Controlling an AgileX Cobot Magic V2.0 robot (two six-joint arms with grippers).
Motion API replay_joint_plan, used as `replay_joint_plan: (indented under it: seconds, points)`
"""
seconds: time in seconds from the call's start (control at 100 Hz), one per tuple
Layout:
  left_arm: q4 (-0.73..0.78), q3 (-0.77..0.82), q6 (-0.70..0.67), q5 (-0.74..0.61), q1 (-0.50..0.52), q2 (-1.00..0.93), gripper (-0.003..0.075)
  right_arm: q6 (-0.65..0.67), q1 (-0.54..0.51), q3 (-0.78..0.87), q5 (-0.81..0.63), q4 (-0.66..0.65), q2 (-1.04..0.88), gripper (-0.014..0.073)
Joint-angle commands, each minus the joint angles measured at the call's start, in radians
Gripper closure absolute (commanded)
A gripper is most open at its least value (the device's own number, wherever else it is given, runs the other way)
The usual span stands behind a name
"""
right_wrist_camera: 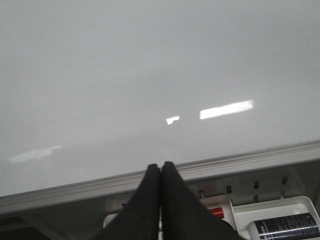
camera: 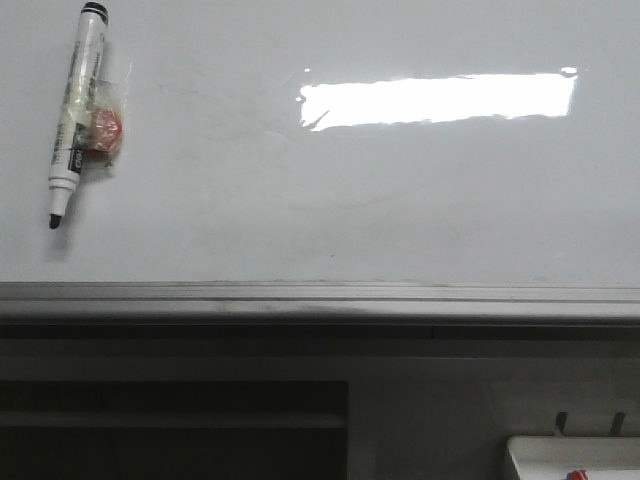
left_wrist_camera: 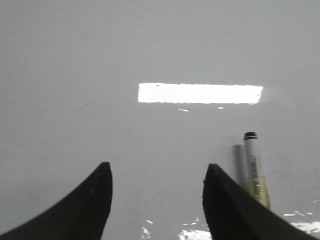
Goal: Write number 2 on whiteboard
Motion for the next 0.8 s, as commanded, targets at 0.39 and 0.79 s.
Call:
replay_joint_plan:
  seconds: [0.39,0.79]
  points:
    - [0.048,-0.027,0.003,-0.345,-0.401,0.314,0.0352,-0.017,0.001,-0.032,-0.068,0.035,0.023,0.0664]
    - [-0.023,-0.053,-0.010,-0.541,-0.509,0.717,0.0352,-0.017,0.001,-0.032,-0.068,0.035,0.023,0.0664]
